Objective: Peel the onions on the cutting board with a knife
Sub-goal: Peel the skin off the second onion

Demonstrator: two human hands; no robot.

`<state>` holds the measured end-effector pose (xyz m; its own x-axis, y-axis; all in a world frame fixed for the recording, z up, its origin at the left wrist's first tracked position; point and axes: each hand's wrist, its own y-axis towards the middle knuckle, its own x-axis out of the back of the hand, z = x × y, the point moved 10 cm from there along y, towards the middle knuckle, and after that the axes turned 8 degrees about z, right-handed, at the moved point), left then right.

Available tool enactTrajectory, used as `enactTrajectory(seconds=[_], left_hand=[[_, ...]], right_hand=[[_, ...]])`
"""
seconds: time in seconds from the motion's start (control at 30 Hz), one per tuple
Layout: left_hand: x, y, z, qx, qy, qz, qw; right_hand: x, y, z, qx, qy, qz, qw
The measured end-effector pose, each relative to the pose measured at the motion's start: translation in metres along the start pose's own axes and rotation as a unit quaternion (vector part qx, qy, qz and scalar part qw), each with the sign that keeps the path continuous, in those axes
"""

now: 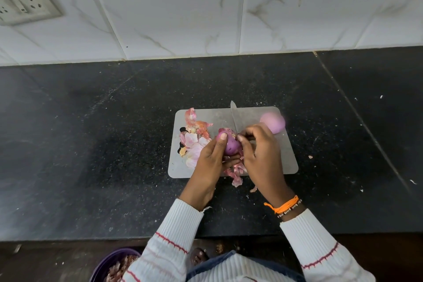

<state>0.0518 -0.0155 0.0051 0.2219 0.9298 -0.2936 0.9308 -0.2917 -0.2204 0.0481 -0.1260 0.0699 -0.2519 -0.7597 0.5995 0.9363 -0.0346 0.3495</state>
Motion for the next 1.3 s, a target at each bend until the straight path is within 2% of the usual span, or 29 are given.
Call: enactTrajectory(seconds=[0.13,0.27,0.37,0.43,0.6,0.7,0.87,1.1,1.3], left_hand=[[0.004,0.001,0.001,0.01,-0.013,-0.004,1.0],[0.012,0.0,0.002,0.013,-0.016,-0.016,1.0],[0.01,0.001,0.001,0.015,-0.01,-0.01,1.0],[0.006,0.0,0.0,0.022,-0.005,0.009,1.0],[-0.009,-0.003,0.0,0.043,-0.01,0.082,0.996],[-0.006,-0.004,0.002,0.045,-0.025,0.081,0.995],[-0.008,0.0,0.0,0.027,0.02,0.083,0.996],[-0.006,0.001,0.0,0.026,0.078,0.072,0.994],[-0.007,-0.005,-0.014,-0.029,0.14,0.074,0.987]], right_hand=[[0.001,0.002,-0.018,-0.033,0.004,0.008,0.999],[0.008,0.004,-0.023,-0.042,0.077,0.007,0.996],[-0.002,0.004,-0.01,-0.028,0.211,0.074,0.974],[-0.008,0.004,-0.005,-0.02,0.24,0.11,0.964],[-0.008,0.005,-0.009,-0.032,0.221,0.096,0.97],[-0.006,0.006,-0.012,-0.031,0.199,0.086,0.976],[0.001,0.007,-0.014,-0.016,0.179,0.056,0.982],[0.007,0.008,0.005,0.043,0.18,0.068,0.98],[0.008,0.009,0.001,0.026,0.186,0.062,0.98]])
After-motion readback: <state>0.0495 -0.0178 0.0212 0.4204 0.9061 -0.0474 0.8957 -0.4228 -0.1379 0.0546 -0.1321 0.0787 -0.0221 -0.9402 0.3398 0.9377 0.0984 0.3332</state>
